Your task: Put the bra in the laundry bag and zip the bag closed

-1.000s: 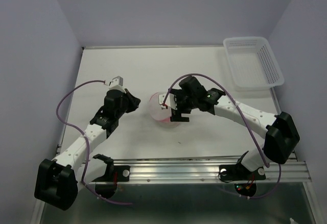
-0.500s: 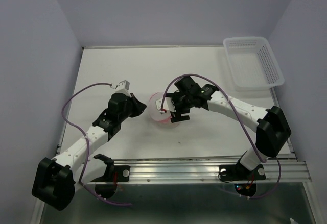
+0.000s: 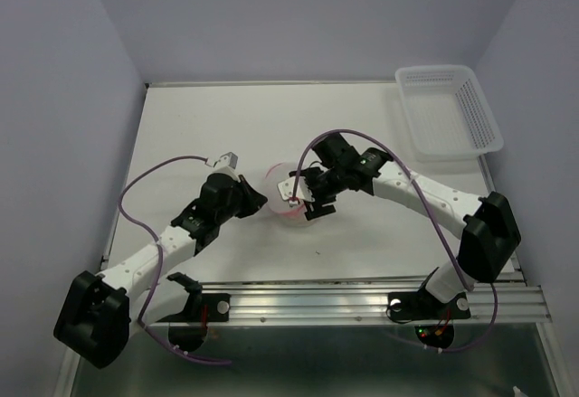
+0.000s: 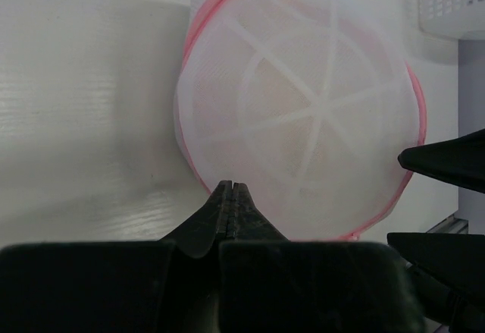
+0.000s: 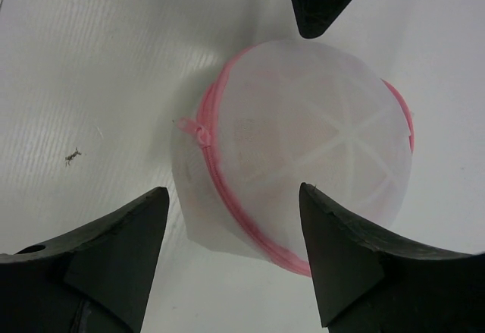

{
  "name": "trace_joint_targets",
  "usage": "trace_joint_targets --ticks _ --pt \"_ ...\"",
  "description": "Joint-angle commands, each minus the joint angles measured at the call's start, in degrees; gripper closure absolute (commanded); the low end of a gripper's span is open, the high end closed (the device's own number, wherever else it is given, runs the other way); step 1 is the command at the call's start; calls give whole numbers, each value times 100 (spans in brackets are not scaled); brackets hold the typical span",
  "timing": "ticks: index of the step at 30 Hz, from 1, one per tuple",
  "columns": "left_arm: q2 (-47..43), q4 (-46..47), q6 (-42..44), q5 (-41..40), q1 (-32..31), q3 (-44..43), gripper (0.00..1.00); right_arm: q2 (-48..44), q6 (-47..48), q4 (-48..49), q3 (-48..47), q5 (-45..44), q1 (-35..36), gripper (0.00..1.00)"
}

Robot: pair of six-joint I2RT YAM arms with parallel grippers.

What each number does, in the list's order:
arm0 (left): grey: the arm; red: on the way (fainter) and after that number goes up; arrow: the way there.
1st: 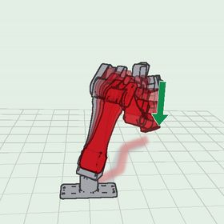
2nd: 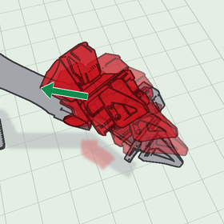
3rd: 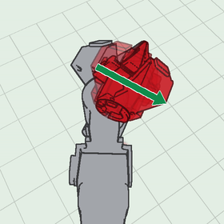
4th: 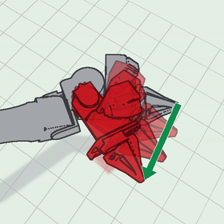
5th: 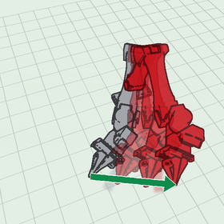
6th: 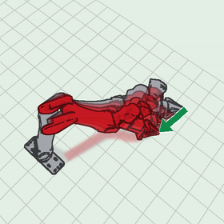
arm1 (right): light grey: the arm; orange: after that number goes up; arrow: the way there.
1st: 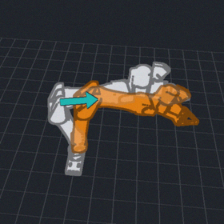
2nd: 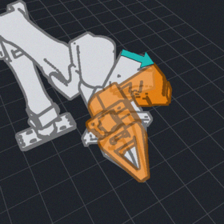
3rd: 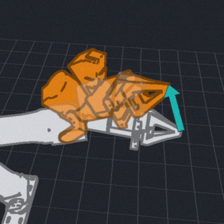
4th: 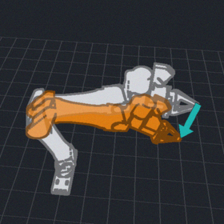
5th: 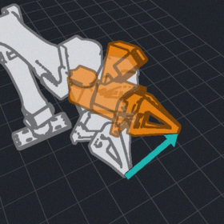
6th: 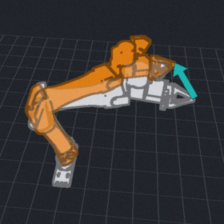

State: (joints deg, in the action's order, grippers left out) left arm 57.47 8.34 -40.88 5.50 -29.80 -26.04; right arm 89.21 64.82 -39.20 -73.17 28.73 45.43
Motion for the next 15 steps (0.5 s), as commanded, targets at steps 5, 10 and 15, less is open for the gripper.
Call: trace_joint_targets --ticks 5,10,15 --pt "369 590 -121 13 -175 20 100 535 207 -360 -506 71 -8 44" --pt "519 652 -157 -5 -245 -85 100 685 14 -273 -602 36 -8 75" --pt "458 616 -148 30 -263 -199 100 607 -171 -18 -541 -105 -8 93"
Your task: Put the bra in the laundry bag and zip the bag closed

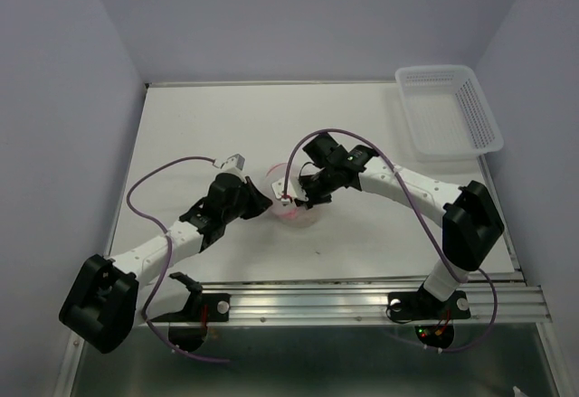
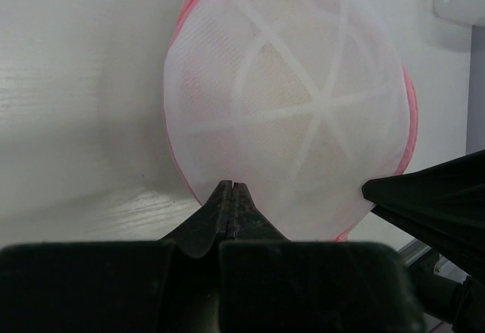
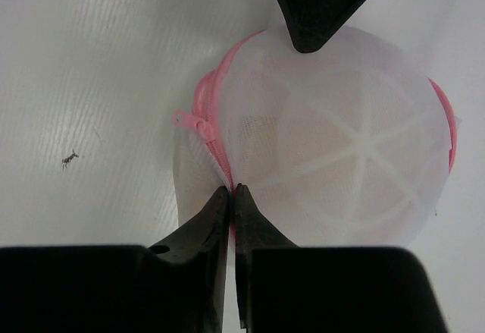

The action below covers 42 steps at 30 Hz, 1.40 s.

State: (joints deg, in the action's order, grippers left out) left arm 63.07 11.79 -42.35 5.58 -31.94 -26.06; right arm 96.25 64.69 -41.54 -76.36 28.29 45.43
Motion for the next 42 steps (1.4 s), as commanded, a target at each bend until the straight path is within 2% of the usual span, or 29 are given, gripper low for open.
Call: trace_joint_targets --ticks 1,4,5,8,10,16,22,32,35,36,40,42 --pt "-145 262 -2 83 -49 -215 100 -123 -175 243 -204 -61 -8 94" --pt "-338 183 60 215 -75 -355 100 -281 -465 532 -108 -52 -8 98" --pt "-452 148 86 250 -84 -373 95 -395 -587 655 -64 -122 -8 99" --pt "-663 157 183 469 -136 -426 65 -624 -1027 1156 155 -210 -8 99" --pt "-725 183 270 610 -180 -443 58 -695 -1221 1367 279 -236 -8 99" --pt "-525 280 587 918 -321 -443 52 -678 -1617 1517 297 -210 -8 99" --pt "-427 271 614 927 -400 -470 52 -511 -1898 1623 227 -359 -8 99" --pt "-1216 -396 552 619 -418 -645 50 -308 -2276 1781 165 -553 -8 99" --pt "-1429 -485 508 628 -435 -611 41 -343 -2373 1904 200 -562 -8 99" --pt "-1446 -494 500 637 -427 -567 35 -370 -2408 1965 235 -562 -8 99" --pt "-1315 -494 464 602 -436 -505 23 -422 -2505 2106 288 -614 -8 99" --pt "-1174 -459 482 541 -435 -505 22 -466 -2505 2132 323 -597 -8 99"
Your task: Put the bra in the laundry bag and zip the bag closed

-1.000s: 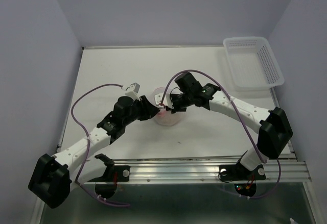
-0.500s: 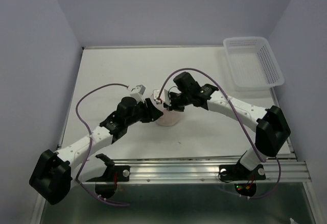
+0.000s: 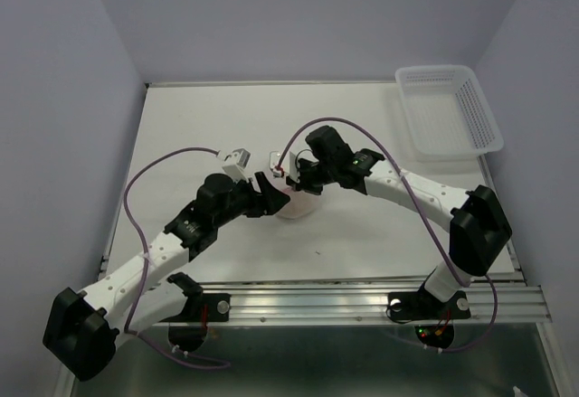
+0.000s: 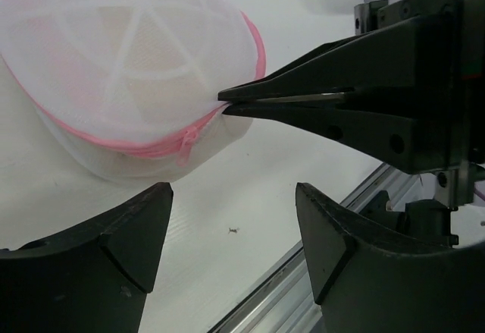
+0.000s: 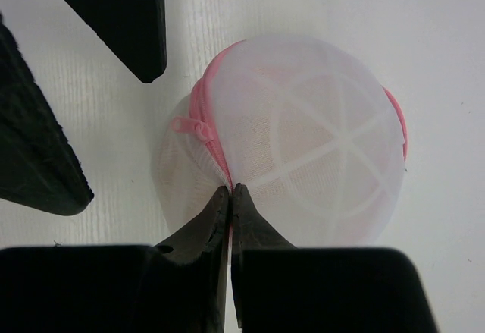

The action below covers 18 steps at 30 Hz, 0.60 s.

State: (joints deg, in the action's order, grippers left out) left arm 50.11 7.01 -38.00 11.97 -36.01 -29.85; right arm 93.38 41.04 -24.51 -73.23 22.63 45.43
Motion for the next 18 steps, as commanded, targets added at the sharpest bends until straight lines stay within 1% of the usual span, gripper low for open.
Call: trace_joint_targets --ticks 1,3,8,15,18 --pt "183 20 47 -142 -29 -127 23 -180 -131 438 11 -31 -8 99" --pt "341 90 91 -177 -38 -153 23 -224 -131 447 37 -22 -8 99" --pt "640 406 205 -151 -38 -267 30 -321 -96 447 98 4 -8 99" --pt "1141 661 240 -124 -38 -381 35 -426 -70 447 195 57 -8 99" --pt "1299 776 293 -159 -46 -460 36 -435 -61 447 222 66 -8 99"
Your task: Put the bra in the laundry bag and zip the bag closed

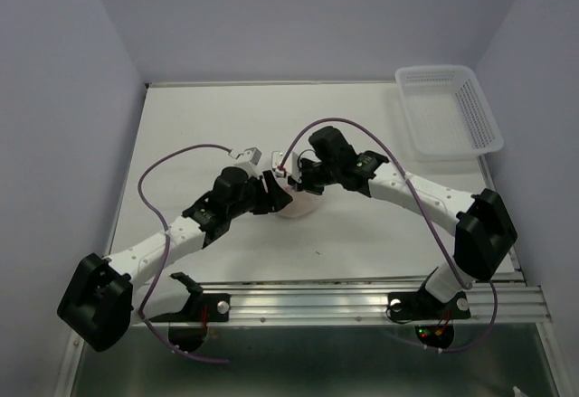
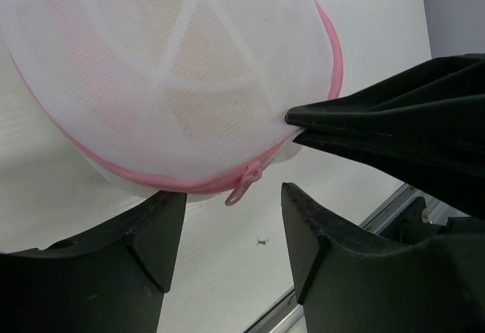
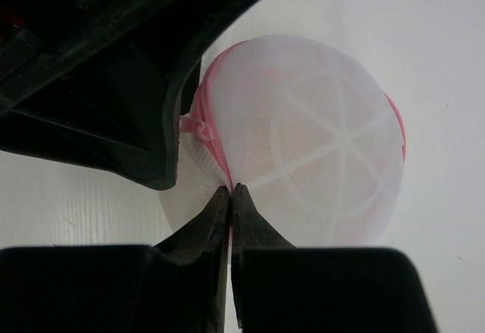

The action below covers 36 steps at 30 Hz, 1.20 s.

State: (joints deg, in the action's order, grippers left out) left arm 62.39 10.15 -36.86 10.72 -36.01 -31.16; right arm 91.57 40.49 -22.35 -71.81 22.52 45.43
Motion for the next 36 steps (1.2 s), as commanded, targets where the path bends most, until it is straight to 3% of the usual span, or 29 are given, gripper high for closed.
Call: trace_joint_targets --ticks 1,17,20,26,36 --pt "124 461 197 -44 -38 -364 39 -262 11 231 97 85 -8 99" --pt "309 321 162 70 -38 -541 71 -140 12 248 71 -90 -8 99" --pt "265 102 144 9 -38 -514 71 -139 -15 249 62 -134 -8 99" --pt "195 -75 65 -17 -38 -461 57 -104 -68 275 9 -187 -8 99" --pt "-138 83 -461 307 -38 -251 56 -113 -120 275 18 -292 -8 99"
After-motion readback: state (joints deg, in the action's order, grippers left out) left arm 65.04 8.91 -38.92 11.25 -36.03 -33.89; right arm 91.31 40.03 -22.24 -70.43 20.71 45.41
